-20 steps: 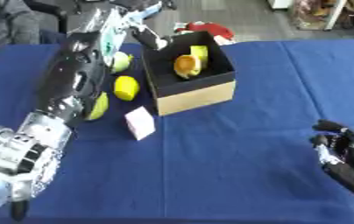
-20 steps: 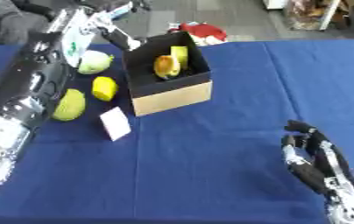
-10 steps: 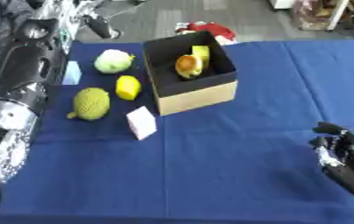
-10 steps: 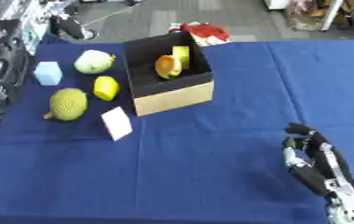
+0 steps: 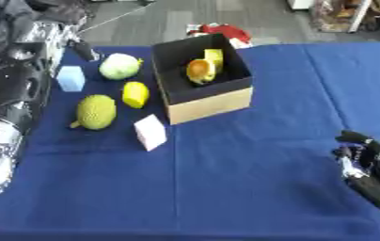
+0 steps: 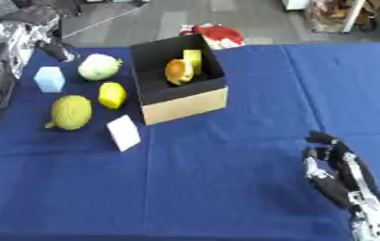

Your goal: Pick up objects on the table and place them in the box.

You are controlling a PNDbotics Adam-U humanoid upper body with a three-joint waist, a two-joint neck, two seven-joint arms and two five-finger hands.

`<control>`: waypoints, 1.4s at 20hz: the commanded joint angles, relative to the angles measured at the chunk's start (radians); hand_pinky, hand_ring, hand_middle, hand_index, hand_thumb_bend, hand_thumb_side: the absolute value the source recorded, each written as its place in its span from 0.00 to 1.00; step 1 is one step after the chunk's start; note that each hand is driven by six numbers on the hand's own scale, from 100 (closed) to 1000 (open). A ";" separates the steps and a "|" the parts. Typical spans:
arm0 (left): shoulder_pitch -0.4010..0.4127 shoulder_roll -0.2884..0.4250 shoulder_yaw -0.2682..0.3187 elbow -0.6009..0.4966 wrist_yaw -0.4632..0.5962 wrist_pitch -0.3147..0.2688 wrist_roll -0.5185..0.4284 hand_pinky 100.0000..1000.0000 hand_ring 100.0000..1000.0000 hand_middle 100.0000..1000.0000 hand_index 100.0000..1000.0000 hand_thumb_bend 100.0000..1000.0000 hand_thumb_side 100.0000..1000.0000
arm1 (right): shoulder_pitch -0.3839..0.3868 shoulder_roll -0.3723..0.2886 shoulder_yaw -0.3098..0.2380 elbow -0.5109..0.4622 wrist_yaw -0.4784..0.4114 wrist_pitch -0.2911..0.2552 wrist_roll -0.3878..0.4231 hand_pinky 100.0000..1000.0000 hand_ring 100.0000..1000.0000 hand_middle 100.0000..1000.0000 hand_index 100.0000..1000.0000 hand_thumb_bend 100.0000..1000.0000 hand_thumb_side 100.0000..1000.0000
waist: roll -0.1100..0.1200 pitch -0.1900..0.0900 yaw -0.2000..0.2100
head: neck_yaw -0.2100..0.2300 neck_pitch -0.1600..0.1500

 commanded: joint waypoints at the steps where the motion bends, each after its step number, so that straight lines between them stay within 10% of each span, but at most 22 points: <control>1: -0.008 0.053 0.006 0.008 0.003 0.009 0.004 0.89 0.86 0.87 0.93 0.37 0.20 | -0.010 -0.021 -0.005 -0.009 -0.004 -0.002 -0.003 0.72 0.62 0.71 0.82 0.00 0.19 | -0.012 -0.006 0.000 | -0.005 0.004; 28: 0.026 0.083 -0.010 0.040 -0.073 0.058 -0.092 0.89 0.85 0.86 0.92 0.45 0.24 | -0.045 -0.031 -0.004 -0.005 -0.016 -0.005 -0.008 0.72 0.62 0.70 0.82 0.00 0.17 | -0.034 0.060 -0.002 | 0.060 0.004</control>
